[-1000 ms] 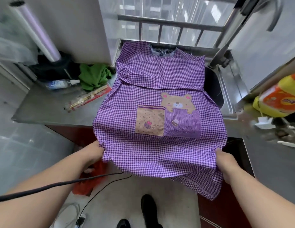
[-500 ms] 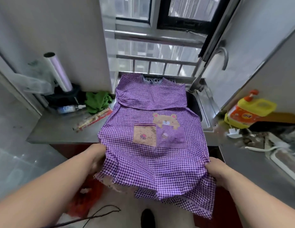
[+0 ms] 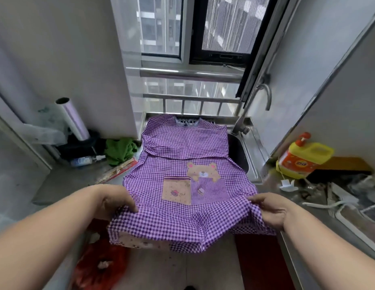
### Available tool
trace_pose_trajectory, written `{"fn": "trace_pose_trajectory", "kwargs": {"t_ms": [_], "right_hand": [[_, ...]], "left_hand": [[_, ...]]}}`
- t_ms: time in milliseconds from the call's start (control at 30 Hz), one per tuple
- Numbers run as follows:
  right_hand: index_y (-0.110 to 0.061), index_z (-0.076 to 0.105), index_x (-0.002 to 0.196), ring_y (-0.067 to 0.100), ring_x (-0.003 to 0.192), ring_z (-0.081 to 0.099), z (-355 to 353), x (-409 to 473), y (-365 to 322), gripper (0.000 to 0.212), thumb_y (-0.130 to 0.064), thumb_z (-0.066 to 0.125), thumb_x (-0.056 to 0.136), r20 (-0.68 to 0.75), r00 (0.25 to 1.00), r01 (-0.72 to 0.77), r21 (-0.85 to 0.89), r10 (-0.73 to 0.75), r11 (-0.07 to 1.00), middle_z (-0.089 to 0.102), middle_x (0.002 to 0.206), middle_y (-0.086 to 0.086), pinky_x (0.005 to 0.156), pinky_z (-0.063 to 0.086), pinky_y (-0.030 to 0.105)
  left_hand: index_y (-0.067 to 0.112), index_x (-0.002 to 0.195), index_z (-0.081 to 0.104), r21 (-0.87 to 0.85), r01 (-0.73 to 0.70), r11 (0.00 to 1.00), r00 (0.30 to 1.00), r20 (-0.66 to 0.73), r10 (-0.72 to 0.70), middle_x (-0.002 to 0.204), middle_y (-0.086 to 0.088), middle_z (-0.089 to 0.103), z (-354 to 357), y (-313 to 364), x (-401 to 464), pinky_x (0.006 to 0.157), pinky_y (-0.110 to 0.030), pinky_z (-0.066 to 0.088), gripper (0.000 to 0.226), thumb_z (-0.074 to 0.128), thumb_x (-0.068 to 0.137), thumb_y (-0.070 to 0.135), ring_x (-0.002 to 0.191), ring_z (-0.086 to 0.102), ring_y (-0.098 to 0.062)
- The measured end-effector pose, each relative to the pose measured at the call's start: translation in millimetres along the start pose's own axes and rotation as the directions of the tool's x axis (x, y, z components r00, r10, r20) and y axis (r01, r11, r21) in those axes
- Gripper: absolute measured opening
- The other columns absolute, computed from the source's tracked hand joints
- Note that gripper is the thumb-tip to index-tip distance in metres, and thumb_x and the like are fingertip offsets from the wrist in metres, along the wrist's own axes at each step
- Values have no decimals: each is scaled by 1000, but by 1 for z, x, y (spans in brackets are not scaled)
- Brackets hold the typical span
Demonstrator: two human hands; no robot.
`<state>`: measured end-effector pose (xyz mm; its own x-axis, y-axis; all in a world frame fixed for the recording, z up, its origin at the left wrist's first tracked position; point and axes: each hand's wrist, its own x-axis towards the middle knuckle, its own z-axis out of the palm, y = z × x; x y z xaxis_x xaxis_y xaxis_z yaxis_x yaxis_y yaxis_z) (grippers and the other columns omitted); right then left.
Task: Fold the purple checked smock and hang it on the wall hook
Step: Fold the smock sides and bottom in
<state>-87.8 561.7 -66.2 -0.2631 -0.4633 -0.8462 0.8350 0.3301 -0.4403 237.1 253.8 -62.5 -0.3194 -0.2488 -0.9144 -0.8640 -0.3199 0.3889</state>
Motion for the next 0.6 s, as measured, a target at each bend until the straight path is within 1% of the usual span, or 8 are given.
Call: {"fn": "trace_pose_trajectory", "kwargs": {"t_ms": [100,167,267,300,367,400,500,600], "right_hand": [[15,56,127,49,103,70,0,7,-10,30,4,35,109,-52,996,72,8,-71,997,71,112,38,87,59,66],[5,65,126,44,103,72,-3,19,-16,33,6,38,107,-208,947,193,-236,-243,952,76,107,29,86,62,58],[-15,78,111,27,97,73,-1,17,-16,31,-10,50,100,-167,829,184,-820,-535,541,80,103,6,95,56,42],[-21,77,109,22,99,71,0,13,-14,27,-21,52,99,-118,826,141,-904,-552,404,77,106,0,96,54,38],[-24,74,108,21,101,68,1,16,-13,24,-30,52,101,-132,859,51,-939,-494,340,73,109,0,95,52,35],[-19,73,110,23,102,68,1,19,-13,25,-27,51,103,-167,871,9,-935,-463,354,73,112,4,95,53,35],[6,61,126,32,102,71,9,14,-12,38,-26,54,107,-301,909,-69,-792,-289,607,73,125,19,85,58,41],[11,68,118,39,97,73,10,-4,-14,34,-18,65,101,-235,971,-73,-476,-47,877,77,111,25,84,59,46]], "left_hand": [[-5,123,62,72,19,997,1000,-16,-18,116,-25,75,-12,4,1,103,-58,53,32,69,92,-3,111,71,-41],[1,128,58,123,58,991,995,-91,-47,121,-23,74,-20,5,8,104,-60,52,39,73,91,6,115,70,-40],[10,120,60,223,4,975,968,-246,53,119,-13,71,-23,7,15,86,-42,61,31,72,94,20,107,70,-30],[11,114,63,268,-24,963,954,-283,103,113,-10,72,-21,10,13,79,-35,59,23,70,95,22,100,70,-24],[11,103,69,385,-51,921,906,-370,205,107,-7,73,-24,13,15,76,-30,56,18,67,94,27,93,69,-21],[10,103,72,414,-56,909,892,-389,232,108,-9,74,-27,13,22,81,-34,58,22,66,92,28,96,71,-25],[4,105,75,255,-117,960,915,-348,204,113,-20,76,-40,12,29,89,-54,62,43,68,74,34,101,74,-39],[4,114,72,55,-59,997,977,-202,69,116,-22,75,-36,22,6,89,-55,59,47,80,84,40,101,74,-42]]}}
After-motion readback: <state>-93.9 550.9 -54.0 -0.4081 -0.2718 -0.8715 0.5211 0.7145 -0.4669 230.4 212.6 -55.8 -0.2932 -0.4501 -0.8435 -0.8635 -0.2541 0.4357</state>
